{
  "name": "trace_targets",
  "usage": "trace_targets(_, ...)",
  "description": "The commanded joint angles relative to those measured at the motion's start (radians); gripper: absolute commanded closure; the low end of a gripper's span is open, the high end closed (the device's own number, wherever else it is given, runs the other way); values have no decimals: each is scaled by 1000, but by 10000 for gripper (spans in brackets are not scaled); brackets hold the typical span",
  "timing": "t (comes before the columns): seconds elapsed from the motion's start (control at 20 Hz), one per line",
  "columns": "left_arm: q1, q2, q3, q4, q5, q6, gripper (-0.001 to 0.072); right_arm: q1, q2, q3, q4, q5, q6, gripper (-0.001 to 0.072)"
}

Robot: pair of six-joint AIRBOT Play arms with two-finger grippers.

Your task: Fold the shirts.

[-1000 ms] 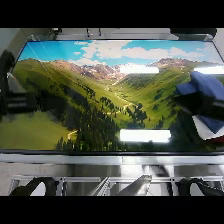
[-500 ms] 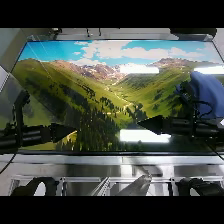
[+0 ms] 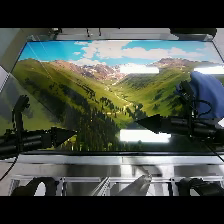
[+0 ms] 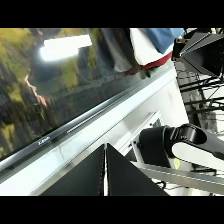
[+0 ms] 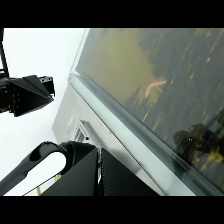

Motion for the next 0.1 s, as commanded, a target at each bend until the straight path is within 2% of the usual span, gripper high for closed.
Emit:
trace_targets(0.0, 1, 3, -1, -1, 2, 2, 690, 1, 0, 0, 1, 0, 0, 672)
trace_targets(0.05, 1, 3, -1, -1, 2, 2, 690, 1, 0, 0, 1, 0, 0, 672)
